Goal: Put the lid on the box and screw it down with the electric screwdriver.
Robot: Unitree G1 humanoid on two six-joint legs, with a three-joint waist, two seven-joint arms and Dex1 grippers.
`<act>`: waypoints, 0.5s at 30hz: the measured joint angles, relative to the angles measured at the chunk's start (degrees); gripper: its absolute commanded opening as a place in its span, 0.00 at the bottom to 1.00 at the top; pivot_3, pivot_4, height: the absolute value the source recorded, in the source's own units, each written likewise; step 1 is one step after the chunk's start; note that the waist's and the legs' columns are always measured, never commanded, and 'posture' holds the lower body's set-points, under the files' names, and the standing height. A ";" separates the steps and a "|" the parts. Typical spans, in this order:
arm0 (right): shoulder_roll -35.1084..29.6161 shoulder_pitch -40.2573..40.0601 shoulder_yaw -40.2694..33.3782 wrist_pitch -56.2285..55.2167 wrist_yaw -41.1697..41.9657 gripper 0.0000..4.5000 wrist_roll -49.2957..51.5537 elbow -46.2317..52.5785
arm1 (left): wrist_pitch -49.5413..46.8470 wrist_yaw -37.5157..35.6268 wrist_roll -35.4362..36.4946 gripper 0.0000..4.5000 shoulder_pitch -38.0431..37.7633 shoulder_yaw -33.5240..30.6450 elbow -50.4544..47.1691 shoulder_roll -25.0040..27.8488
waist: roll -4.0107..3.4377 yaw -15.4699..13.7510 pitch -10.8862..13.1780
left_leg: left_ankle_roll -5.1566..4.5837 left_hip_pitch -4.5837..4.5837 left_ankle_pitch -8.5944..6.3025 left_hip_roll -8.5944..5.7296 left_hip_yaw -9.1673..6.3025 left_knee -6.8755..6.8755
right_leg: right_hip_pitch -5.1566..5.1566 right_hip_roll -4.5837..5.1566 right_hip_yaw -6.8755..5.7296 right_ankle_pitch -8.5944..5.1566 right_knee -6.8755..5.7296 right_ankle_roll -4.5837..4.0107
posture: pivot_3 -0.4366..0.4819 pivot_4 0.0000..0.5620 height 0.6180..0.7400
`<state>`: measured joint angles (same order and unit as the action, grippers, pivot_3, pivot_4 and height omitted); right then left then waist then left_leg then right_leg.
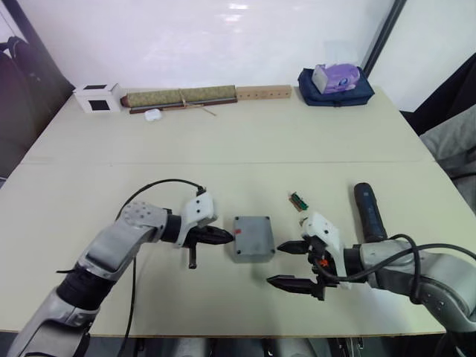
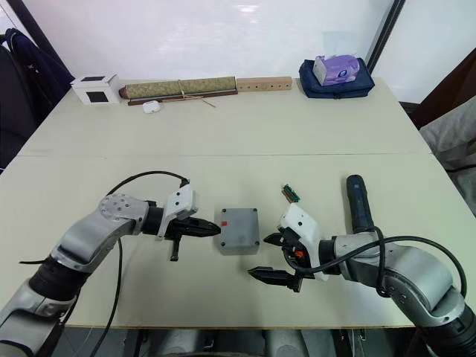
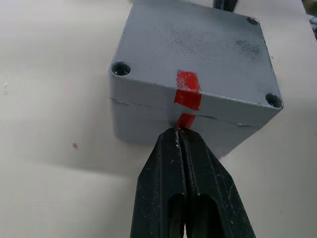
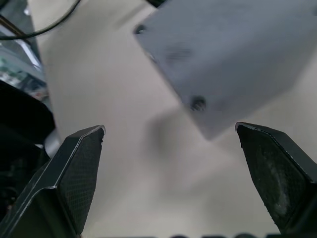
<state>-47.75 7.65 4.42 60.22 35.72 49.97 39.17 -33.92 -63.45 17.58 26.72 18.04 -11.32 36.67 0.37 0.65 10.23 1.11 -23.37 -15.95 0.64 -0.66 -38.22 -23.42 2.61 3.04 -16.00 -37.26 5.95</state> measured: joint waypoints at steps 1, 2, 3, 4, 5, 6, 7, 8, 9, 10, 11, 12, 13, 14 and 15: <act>0.45 0.02 0.00 0.53 -0.36 0.98 0.15 0.00 | 0.56 0.02 -0.53 0.00 0.70 0.29 0.84 -0.52 | 0.00 0.00 0.00 | 0.00 0.00 0.00 -0.01 -0.01 0.00 | 0.00 0.00 0.00 0.00 0.00 0.00 | 0.48 0.27 1.00; 0.80 0.02 -0.02 0.95 -0.71 0.98 0.27 -0.01 | 1.16 0.01 -1.10 0.00 1.48 0.59 2.10 -1.23 | 0.00 0.00 0.00 | 0.00 0.00 0.00 -0.02 -0.02 0.00 | 0.01 0.01 0.00 0.00 0.00 0.00 | 0.48 0.27 1.00; 1.37 0.06 0.00 1.37 -1.06 0.98 0.32 -0.01 | 1.90 0.07 -1.77 0.00 2.37 0.90 3.65 -1.94 | 0.00 -0.03 0.00 | 0.00 0.00 0.00 -0.03 -0.02 -0.01 | 0.01 0.01 -0.01 0.00 0.01 0.00 | 0.48 0.27 1.00; 2.05 0.14 0.09 1.78 -1.40 0.98 0.44 0.01 | 2.74 0.19 -2.60 0.00 3.21 1.17 5.34 -2.76 | 0.01 -0.03 0.00 | 0.00 0.00 0.00 -0.04 -0.02 -0.01 | 0.01 0.01 -0.02 0.00 0.00 0.00 | 0.48 0.27 1.00; 2.41 0.25 0.23 1.98 -1.64 0.98 0.52 0.01 | 3.43 0.28 -3.25 0.00 3.75 1.33 6.53 -3.39 | 0.01 -0.02 0.00 | 0.00 0.00 0.00 -0.05 -0.02 -0.01 | 0.01 0.02 -0.01 0.00 0.00 0.00 | 0.48 0.27 1.00; 2.69 0.40 0.35 2.18 -1.80 0.98 0.66 0.01 | 3.82 0.34 -3.56 0.00 4.10 1.40 7.42 -3.81 | 0.01 -0.01 0.00 | 0.00 -0.01 0.00 -0.05 -0.03 -0.01 | 0.01 0.01 -0.01 0.00 0.01 0.00 | 0.48 0.27 1.00; 3.03 0.61 0.40 2.59 -2.03 0.98 0.88 0.03 | 4.55 0.21 -3.96 0.00 4.63 1.54 8.54 -4.28 | 0.01 0.00 0.00 | 0.00 -0.01 0.00 -0.04 -0.05 -0.01 | 0.01 0.01 -0.01 0.00 0.00 0.00 | 0.48 0.27 1.00; 3.48 0.98 0.68 3.00 -2.23 0.98 0.94 0.06 | 5.02 0.20 -4.55 0.00 5.06 1.60 9.27 -4.67 | 0.01 0.00 0.00 | 0.00 -0.01 0.00 -0.04 -0.07 -0.01 | 0.01 0.01 -0.02 0.00 0.00 0.00 | 0.48 0.27 1.00; 3.71 1.05 0.87 3.25 -2.41 0.98 1.01 0.17 | 5.84 0.02 -4.80 0.00 5.26 1.67 9.79 -4.83 | 0.00 0.03 0.00 | 0.00 0.00 0.00 -0.04 -0.10 -0.01 | 0.01 0.01 -0.02 0.00 -0.01 0.00 | 0.48 0.27 1.00; 3.95 1.12 0.92 3.30 -2.61 0.98 1.02 0.24 | 6.29 -0.14 -5.07 0.00 5.52 1.74 10.41 -4.94 | 0.00 0.07 0.00 | 0.00 0.00 0.00 -0.04 -0.10 -0.01 | 0.00 0.00 -0.02 0.00 -0.01 0.00 | 0.48 0.27 1.00; 3.97 1.21 0.91 3.38 -2.73 0.98 1.03 0.37 | 6.87 -0.28 -5.34 0.00 5.58 1.82 10.74 -4.96 | 0.00 0.10 0.00 | 0.00 0.00 0.00 -0.03 -0.11 -0.01 | 0.00 0.00 -0.02 0.00 -0.02 0.00 | 0.48 0.27 1.00; 3.96 1.36 0.90 3.57 -2.83 0.98 1.03 0.58 | 7.35 -0.53 -5.71 0.00 5.60 1.93 11.10 -4.98 | 0.00 0.12 0.00 | 0.00 0.00 0.00 -0.03 -0.12 -0.01 | 0.00 0.00 -0.02 0.00 -0.02 0.00 | 0.48 0.27 1.00; 3.90 1.40 0.84 3.62 -2.82 0.98 1.07 0.80 | 7.72 -0.84 -5.84 0.00 5.58 2.03 11.38 -4.84 | 0.00 0.12 0.00 | 0.00 0.00 0.00 -0.03 -0.12 -0.01 | 0.00 0.00 -0.02 0.00 -0.03 0.00 | 0.48 0.27 1.00; 3.11 1.37 0.05 3.65 -2.00 0.98 2.04 1.04 | 8.14 -1.49 -5.86 0.00 5.43 2.08 11.38 -4.11 | 0.00 0.11 0.00 | 0.00 -0.01 0.00 -0.03 -0.12 -0.01 | -0.02 0.01 -0.01 0.00 -0.04 0.00 | 0.48 0.27 1.00; 1.24 1.35 -2.34 3.58 -0.23 0.98 3.66 1.13 | 8.35 -2.29 -5.86 0.00 4.84 1.95 11.15 -2.37 | 0.00 0.21 0.00 | 0.00 0.00 0.00 -0.04 -0.10 -0.01 | -0.02 0.02 0.00 0.00 -0.04 0.00 | 0.48 0.27 1.00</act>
<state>-46.51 9.00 2.08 63.81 35.49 53.63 40.30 -25.57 -65.74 11.72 31.56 19.99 -0.17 34.30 0.36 0.86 10.22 1.11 -23.37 -15.95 0.60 -0.76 -38.24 -23.43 2.63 3.04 -15.99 -37.30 5.94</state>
